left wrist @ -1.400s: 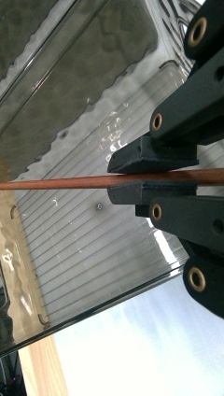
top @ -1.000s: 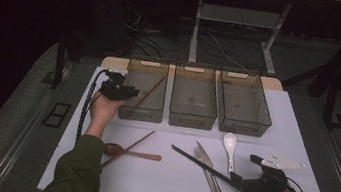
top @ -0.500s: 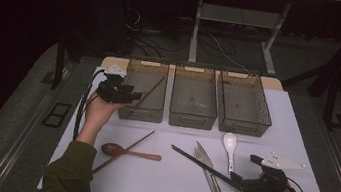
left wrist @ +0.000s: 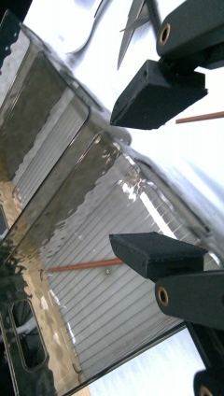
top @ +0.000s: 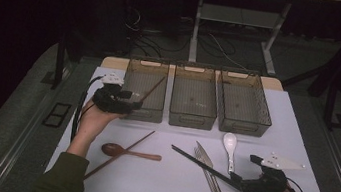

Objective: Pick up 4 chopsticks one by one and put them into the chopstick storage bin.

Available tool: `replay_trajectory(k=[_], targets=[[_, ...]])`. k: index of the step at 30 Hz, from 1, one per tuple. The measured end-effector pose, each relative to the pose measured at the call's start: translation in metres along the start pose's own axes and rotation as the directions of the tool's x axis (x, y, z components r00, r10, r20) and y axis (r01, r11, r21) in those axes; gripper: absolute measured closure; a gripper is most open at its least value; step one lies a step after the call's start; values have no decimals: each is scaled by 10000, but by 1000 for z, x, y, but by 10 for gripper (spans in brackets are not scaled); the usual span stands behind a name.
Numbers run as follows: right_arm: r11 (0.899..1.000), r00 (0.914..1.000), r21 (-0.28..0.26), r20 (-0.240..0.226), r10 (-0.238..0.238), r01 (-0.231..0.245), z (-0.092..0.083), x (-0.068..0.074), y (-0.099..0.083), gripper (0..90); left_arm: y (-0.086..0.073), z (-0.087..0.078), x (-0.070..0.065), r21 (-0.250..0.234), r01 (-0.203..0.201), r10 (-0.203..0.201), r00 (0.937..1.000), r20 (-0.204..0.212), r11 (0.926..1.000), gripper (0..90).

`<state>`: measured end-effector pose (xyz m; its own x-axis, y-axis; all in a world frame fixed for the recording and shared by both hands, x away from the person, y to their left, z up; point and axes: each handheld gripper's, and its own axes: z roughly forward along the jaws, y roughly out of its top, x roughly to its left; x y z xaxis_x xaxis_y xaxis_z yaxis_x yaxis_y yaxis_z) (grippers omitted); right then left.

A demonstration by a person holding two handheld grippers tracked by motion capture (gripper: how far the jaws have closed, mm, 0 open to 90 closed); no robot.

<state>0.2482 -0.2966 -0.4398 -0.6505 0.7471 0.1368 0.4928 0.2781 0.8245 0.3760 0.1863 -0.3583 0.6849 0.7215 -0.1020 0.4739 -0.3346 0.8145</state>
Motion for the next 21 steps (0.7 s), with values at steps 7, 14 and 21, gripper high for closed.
replay_trajectory(k=[7,14,21], targets=[[10000,10000,-29,24,-31,31,0,-1,0,5,-9,-8,-9,-124,-79,81,9997,212,9999,311],[10000,10000,-45,25,-74,74,0,0,0,6,-16,-12,-18,-166,-119,124,9996,268,9998,288],[9999,9999,-98,45,-90,91,-2,-1,0,5,-27,-14,-26,-140,-179,185,9991,378,9997,269]])
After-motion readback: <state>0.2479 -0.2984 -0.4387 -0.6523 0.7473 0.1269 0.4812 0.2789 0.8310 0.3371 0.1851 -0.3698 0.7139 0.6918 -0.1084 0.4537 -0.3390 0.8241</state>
